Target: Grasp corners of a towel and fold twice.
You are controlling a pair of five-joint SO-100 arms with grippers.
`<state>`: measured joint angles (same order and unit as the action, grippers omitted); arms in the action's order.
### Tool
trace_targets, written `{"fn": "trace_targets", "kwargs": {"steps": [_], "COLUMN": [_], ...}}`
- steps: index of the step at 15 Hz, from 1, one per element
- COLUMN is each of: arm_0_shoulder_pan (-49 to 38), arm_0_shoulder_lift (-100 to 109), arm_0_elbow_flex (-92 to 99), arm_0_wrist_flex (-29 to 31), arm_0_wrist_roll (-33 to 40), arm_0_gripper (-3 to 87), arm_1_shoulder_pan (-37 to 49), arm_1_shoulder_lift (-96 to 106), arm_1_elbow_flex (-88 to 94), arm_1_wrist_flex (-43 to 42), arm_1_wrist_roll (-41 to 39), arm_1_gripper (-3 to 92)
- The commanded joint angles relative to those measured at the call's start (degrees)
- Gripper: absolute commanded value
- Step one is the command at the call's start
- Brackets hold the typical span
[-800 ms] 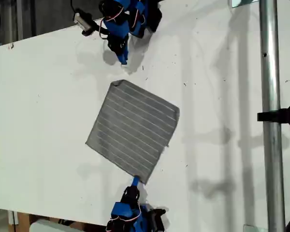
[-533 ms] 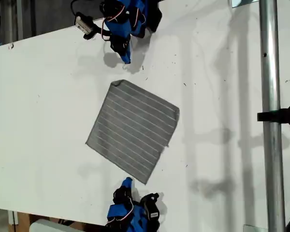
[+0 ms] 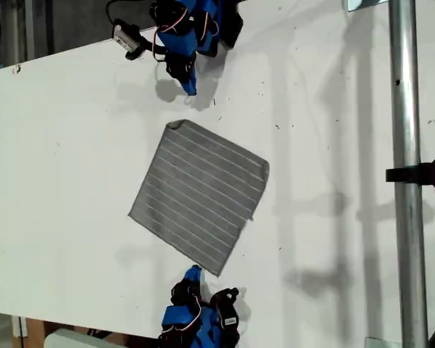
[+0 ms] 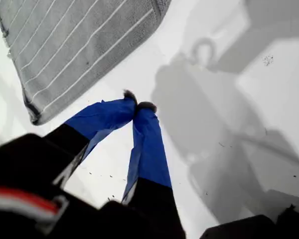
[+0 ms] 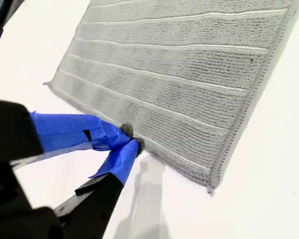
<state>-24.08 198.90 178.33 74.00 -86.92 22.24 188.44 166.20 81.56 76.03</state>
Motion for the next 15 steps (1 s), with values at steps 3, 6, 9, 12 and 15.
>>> {"fn": "trace_targets", "kwargs": {"steps": [3,6,9,12,15], "arm_0_shoulder_pan": [0.4,3.1,6.8,9.9,10.9], "arm_0_shoulder_lift": [0.4,0.3,-3.0,-22.2,-37.9], "arm_0_elbow_flex": [0.1,-7.8,-16.6,-32.1,-47.3], "arm_0_wrist_flex": [0.4,6.2,6.6,6.1,9.6], "arm_0_wrist_roll": [-1.9,-5.5,-7.1,-5.5,-2.7], "arm_0_gripper": [-2.9,-2.9,-2.9,-2.9,-2.9], "arm_1_shoulder_pan": [-2.7,-5.0,-7.9,-12.1,-17.4], "arm_1_shoulder_lift": [0.1,-6.8,-24.5,-41.9,-60.4], "arm_1_elbow_flex": [-3.8,-14.0,-26.3,-39.3,-59.5], "arm_1_wrist_flex": [0.4,2.1,-2.7,-5.3,-0.2], "arm_1_wrist_roll": [-0.1,0.4,-0.1,-0.1,-0.2], "arm_1_gripper": [-0.3,-0.3,-0.3,-0.3,-0.3]}}
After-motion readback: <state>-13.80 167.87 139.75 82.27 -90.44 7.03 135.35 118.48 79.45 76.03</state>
